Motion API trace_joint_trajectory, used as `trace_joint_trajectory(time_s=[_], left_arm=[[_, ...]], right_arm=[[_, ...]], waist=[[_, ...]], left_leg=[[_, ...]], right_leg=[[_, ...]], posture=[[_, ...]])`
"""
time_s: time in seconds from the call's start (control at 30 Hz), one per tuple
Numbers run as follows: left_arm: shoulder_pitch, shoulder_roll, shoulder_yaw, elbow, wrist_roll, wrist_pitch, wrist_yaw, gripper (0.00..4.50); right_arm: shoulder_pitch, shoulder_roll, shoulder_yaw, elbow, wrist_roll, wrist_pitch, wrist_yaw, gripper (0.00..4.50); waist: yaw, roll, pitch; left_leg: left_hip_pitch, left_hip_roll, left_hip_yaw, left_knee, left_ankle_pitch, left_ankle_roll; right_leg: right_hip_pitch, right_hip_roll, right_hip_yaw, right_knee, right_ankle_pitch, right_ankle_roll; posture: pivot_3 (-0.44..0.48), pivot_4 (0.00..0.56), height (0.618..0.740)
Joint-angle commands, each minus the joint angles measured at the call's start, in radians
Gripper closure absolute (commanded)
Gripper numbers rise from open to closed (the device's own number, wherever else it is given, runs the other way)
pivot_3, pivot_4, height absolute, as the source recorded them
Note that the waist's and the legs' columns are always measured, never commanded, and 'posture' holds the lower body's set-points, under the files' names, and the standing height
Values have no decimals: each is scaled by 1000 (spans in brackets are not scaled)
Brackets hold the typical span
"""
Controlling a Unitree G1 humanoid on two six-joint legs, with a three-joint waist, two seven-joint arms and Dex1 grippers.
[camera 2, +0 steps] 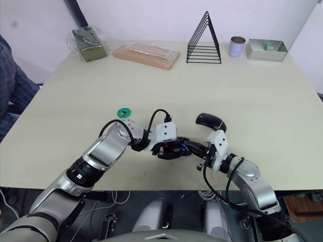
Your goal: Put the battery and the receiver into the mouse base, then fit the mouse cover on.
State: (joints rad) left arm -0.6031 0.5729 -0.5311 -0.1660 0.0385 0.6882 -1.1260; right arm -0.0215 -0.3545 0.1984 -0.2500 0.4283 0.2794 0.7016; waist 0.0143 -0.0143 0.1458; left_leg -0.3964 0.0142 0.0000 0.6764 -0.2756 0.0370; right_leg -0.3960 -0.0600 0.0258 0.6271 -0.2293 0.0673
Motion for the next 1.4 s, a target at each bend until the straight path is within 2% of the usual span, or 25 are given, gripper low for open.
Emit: trace_joint_trajectory(time_s=[0.03,0.8,1.23,1.4], left_arm=[[15,-5,-40,14,3,10,-5,1531],[15,-15,-38,10,0,26,4,1531],[13,-22,-41,11,-3,34,10,1531],[13,-21,-41,14,-3,35,10,1531]], right_arm=[[-9,6,-5,-9,-4,-6,11,4466],[-3,64,64,153,-113,-67,27,4466],[-29,88,78,304,-172,-77,39,4466],[-24,58,18,212,-104,-56,65,4466]], waist=[[0,0,0],[-4,1,-3],[-17,2,-5],[-16,5,-9]], left_leg=[[0,0,0,0,0,0],[5,0,0,0,0,0],[19,4,1,0,0,0],[19,4,1,0,0,0]], right_leg=[[0,0,0,0,0,0],[4,1,1,1,0,0],[16,4,2,1,-3,1],[16,4,2,1,-2,1]], posture=[[0,150,740],[0,150,740],[0,150,740],[0,150,740]])
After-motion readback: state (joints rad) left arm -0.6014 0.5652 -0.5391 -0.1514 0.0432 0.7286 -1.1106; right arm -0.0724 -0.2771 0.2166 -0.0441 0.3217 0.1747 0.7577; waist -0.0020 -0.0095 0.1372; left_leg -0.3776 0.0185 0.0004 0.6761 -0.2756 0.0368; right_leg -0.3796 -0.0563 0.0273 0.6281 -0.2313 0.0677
